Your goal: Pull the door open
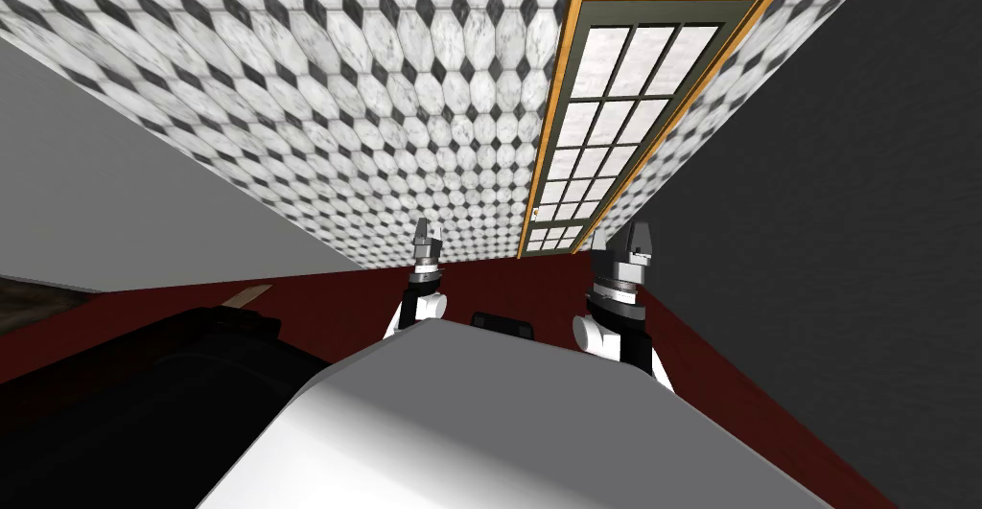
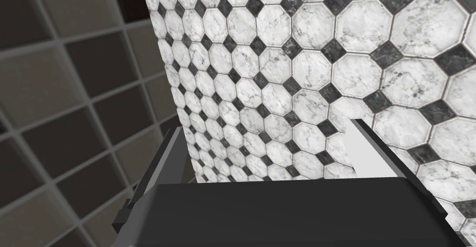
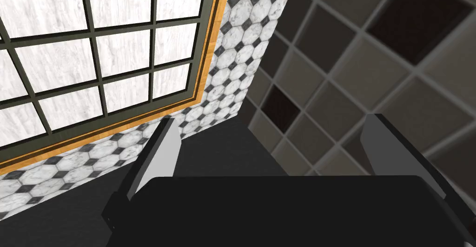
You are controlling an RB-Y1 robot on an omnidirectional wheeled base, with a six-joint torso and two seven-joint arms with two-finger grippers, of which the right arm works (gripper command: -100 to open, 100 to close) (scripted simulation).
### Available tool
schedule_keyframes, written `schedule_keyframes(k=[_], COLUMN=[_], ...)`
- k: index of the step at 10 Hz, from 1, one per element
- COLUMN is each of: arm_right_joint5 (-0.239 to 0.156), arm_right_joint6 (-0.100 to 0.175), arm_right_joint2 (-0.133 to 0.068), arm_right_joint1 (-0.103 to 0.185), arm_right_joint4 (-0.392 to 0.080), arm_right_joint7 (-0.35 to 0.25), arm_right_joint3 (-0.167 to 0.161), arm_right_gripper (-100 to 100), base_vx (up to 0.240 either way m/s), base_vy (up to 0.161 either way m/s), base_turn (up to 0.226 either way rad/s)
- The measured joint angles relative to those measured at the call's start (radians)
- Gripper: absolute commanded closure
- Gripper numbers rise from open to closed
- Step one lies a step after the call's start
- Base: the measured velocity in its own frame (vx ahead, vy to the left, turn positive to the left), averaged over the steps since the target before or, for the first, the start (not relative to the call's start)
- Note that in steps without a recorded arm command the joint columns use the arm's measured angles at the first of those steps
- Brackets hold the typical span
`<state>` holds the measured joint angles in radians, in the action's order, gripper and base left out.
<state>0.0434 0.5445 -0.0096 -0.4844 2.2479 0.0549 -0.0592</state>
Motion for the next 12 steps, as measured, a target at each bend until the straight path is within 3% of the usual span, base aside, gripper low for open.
schedule_keyframes(k=[12], arm_right_joint5=[0.043], arm_right_joint6=[0.057], arm_right_joint2=[-0.045], arm_right_joint1=[0.086], arm_right_joint4=[-0.259], arm_right_joint7=[0.189], arm_right_joint3=[0.042], arm_right_gripper=[-100], base_vx=[0.088], base_vy=[-0.018], base_turn=[0.028])
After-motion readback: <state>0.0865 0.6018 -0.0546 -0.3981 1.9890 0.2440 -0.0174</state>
